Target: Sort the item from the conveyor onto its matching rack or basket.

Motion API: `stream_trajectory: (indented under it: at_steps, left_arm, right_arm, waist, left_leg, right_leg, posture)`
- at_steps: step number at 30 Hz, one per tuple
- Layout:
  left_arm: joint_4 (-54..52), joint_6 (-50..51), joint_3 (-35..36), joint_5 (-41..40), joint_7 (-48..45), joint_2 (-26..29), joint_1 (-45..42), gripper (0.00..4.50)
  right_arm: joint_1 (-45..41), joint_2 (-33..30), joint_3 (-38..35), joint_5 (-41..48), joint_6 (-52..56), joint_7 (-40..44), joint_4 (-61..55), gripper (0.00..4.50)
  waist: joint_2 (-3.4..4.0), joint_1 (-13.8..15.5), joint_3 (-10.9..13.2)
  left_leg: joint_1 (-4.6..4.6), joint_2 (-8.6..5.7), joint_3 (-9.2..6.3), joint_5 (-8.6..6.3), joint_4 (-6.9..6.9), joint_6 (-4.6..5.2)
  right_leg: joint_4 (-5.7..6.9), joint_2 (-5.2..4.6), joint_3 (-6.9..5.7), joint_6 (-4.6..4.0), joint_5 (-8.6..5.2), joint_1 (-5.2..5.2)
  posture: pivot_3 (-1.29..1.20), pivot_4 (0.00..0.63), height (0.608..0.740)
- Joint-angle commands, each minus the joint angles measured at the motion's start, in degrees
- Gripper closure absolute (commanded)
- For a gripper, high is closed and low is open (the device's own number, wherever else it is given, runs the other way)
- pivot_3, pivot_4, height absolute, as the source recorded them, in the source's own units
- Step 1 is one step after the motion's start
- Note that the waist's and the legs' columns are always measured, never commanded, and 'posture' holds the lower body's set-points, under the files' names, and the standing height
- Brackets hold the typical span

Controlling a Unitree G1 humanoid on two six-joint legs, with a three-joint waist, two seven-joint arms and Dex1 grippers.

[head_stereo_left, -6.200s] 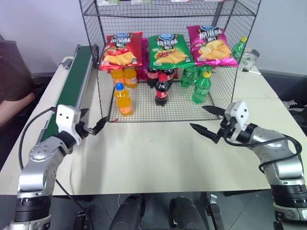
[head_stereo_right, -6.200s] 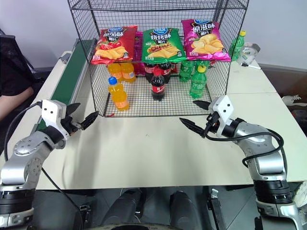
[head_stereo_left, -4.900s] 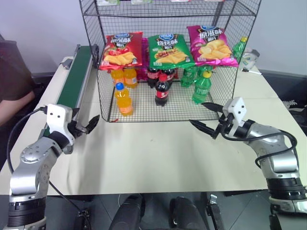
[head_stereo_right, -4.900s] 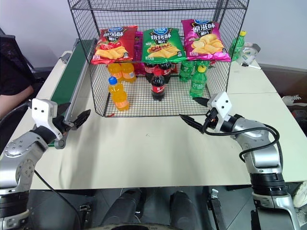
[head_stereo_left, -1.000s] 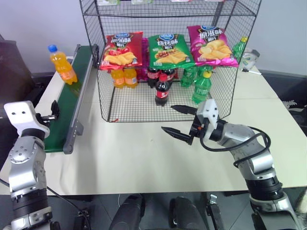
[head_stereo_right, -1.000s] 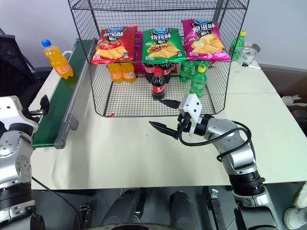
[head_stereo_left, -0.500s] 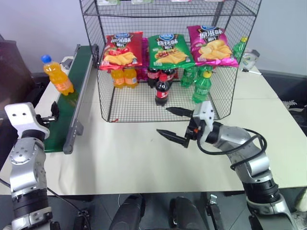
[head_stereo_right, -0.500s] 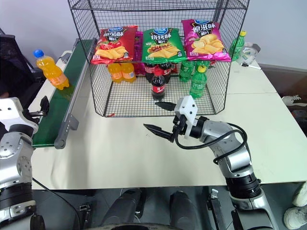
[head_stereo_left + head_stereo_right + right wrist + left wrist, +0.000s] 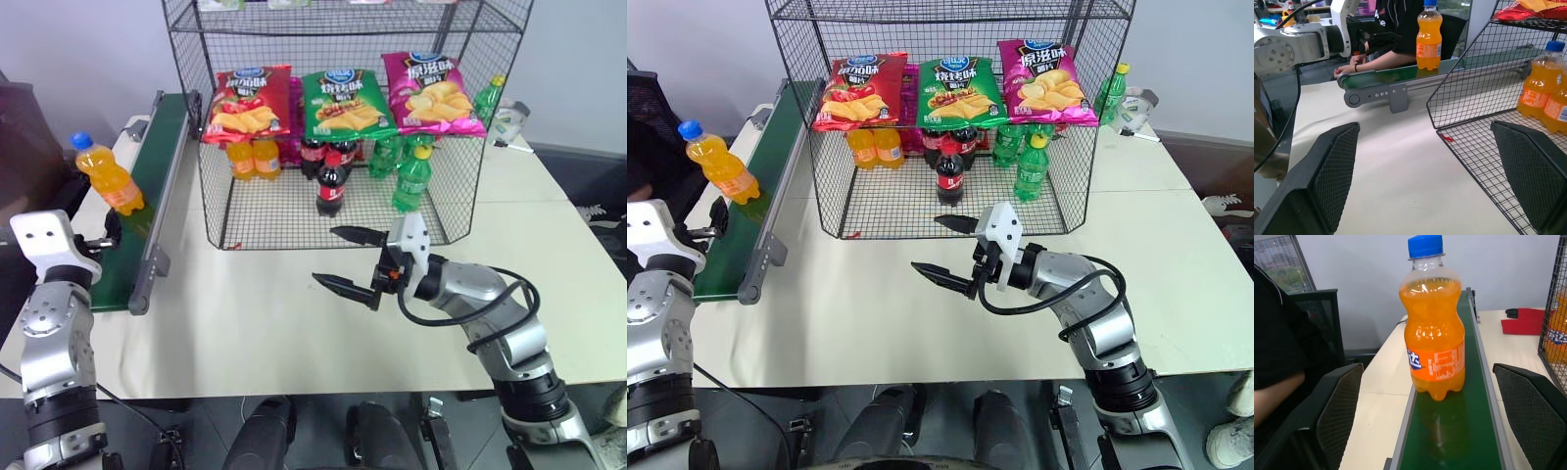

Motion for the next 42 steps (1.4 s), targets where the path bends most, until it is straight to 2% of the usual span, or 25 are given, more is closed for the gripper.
stream_trajectory:
  at_steps: [1,23,26,28,29,36,42]
  left_arm:
    - [-1.56,-1.63,1.92,-0.72,0.39,0.58,-0.23,0.06]
    - [-2.19,0.10,3.42,-5.04,1.00,-0.47,0.18,0.06]
    - [-2.29,-0.01,3.75,-5.73,1.09,-0.75,0.11,0.93]
    - [-2.80,0.44,3.64,-5.86,0.91,-0.36,0.43,1.88]
    - [-3.04,0.54,3.62,-6.00,0.79,-0.20,0.56,2.07]
    - [-9.41,1.30,4.17,-11.12,-2.24,1.14,-0.73,2.07]
    - [-19.66,9.40,-0.70,-18.85,-8.23,4.17,-4.98,2.07]
  right_arm:
    - [-0.18,0.10,0.25,1.04,-0.23,0.19,-2.57,0.00]
    - [0.42,0.07,0.36,1.04,0.33,-0.13,-3.50,0.00]
    - [0.48,0.09,0.31,1.04,0.35,-0.24,-3.55,0.00]
    - [0.62,0.10,0.29,1.02,0.32,-0.35,-3.57,0.00]
    - [0.68,0.11,0.31,0.98,0.31,-0.40,-3.60,0.00]
    - [0.47,0.13,0.01,1.00,0.14,-0.55,-3.41,0.00]
    - [-0.87,-1.56,-2.64,1.11,-0.19,-0.35,-2.17,0.00]
  waist:
    - [0.00,0.00,0.00]
    - [0.00,0.01,0.00]
    - [0.00,0.01,0.00]
    - [0.00,0.04,0.00]
    - [0.00,0.04,0.00]
    - [-0.05,0.06,0.00]
    - [-0.10,0.08,0.03]
  left_leg:
    - [0.00,0.00,0.00,0.00,0.00,0.00]
    - [0.00,0.00,0.00,0.00,0.00,0.00]
    - [0.00,0.00,0.00,0.00,0.00,0.00]
    - [0.00,0.00,0.00,0.00,0.00,0.00]
    - [0.00,0.00,0.00,0.00,0.00,0.00]
    - [-0.01,0.00,-0.02,0.00,0.01,0.00]
    - [-0.05,-0.01,-0.06,0.00,0.04,0.00]
  right_leg:
    - [0.00,0.00,0.00,0.00,0.00,0.00]
    - [0.00,0.00,0.00,0.00,0.00,0.00]
    - [0.00,0.00,0.00,0.00,0.00,0.00]
    - [0.00,0.00,0.00,0.00,0.00,0.00]
    - [0.00,0.00,0.00,0.00,0.00,0.00]
    - [-0.01,0.00,-0.01,0.00,0.00,0.00]
    - [-0.01,-0.01,-0.06,-0.01,0.00,0.01]
  posture:
    - [0.00,0.150,0.740]
    - [0.00,0.150,0.740]
    - [0.00,0.150,0.740]
    - [0.00,0.150,0.740]
    - [0.00,0.150,0.740]
    - [0.00,0.150,0.740]
    - [0.00,0.150,0.740]
